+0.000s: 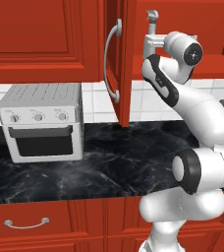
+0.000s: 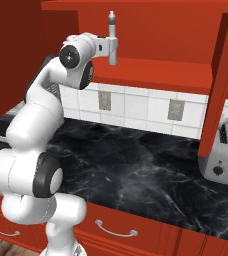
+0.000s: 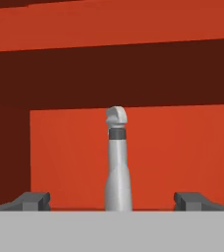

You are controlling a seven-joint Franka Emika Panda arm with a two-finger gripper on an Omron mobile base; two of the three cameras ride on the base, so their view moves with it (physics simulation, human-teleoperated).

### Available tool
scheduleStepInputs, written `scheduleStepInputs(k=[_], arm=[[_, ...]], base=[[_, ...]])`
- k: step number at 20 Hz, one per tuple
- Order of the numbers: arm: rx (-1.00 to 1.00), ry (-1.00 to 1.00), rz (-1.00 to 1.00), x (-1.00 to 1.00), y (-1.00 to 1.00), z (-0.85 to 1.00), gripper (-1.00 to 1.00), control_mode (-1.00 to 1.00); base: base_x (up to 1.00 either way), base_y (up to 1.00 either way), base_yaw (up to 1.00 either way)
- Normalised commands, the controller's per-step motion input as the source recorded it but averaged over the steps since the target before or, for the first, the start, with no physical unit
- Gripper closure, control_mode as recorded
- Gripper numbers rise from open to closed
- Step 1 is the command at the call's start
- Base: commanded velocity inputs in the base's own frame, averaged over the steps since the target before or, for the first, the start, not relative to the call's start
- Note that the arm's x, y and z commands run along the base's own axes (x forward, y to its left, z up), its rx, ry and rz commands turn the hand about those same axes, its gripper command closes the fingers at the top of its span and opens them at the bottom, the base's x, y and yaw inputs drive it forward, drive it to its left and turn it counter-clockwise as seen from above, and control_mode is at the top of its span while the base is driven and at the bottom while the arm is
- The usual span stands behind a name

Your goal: Move the cutting board and knife to the sink. Then move spray from the cabinet to the counter.

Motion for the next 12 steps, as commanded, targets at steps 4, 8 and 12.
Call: scheduleStepInputs(k=[4,8,12], arm=[[0.0,0.0,0.0,0.18,0.0,0.0,-1.0,-1.0],[0.0,0.0,0.0,0.16,0.0,0.0,-1.0,-1.0],[0.0,0.0,0.0,0.18,0.0,0.0,-1.0,-1.0]], base=[[0.0,0.0,0.0],[0.0,0.0,0.0],[0.0,0.0,0.0]])
